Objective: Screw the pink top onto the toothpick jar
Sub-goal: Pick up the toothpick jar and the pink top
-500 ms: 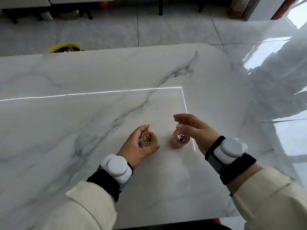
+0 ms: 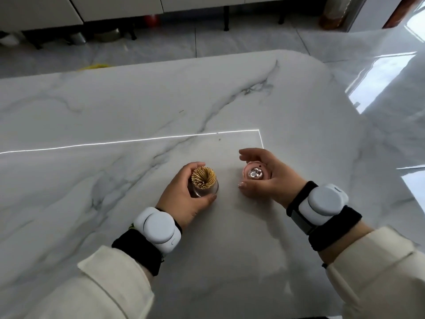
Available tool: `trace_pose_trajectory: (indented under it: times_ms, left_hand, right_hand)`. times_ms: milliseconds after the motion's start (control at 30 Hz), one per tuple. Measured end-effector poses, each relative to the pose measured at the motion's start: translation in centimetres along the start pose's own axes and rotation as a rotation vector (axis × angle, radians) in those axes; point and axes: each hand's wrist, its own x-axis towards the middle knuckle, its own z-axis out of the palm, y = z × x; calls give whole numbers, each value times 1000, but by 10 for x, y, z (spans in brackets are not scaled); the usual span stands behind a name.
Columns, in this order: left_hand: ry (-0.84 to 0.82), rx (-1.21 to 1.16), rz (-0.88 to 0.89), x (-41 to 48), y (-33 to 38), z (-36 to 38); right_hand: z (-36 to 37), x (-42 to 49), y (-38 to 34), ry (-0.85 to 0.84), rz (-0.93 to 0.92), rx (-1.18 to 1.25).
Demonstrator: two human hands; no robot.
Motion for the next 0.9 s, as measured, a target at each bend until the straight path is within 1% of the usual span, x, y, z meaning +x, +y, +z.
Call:
trace_pose_trajectory:
  times_ms: [133, 233, 500, 767, 900]
  left_hand:
    - [72, 27, 72, -1, -4, 5]
    - [121, 15, 105, -4, -6, 9]
    - [154, -2, 97, -30, -7, 18]
    - [158, -29, 96, -40, -11, 21]
    - [165, -19, 103, -42, -11, 22]
  right_hand:
    - [1, -1, 7, 16, -82, -113]
    - [1, -5, 9, 31, -109, -166]
    - [22, -31, 9, 194, -90, -226]
    - [33, -41, 12, 270, -57, -164]
    - [40, -42, 6, 358, -74, -74]
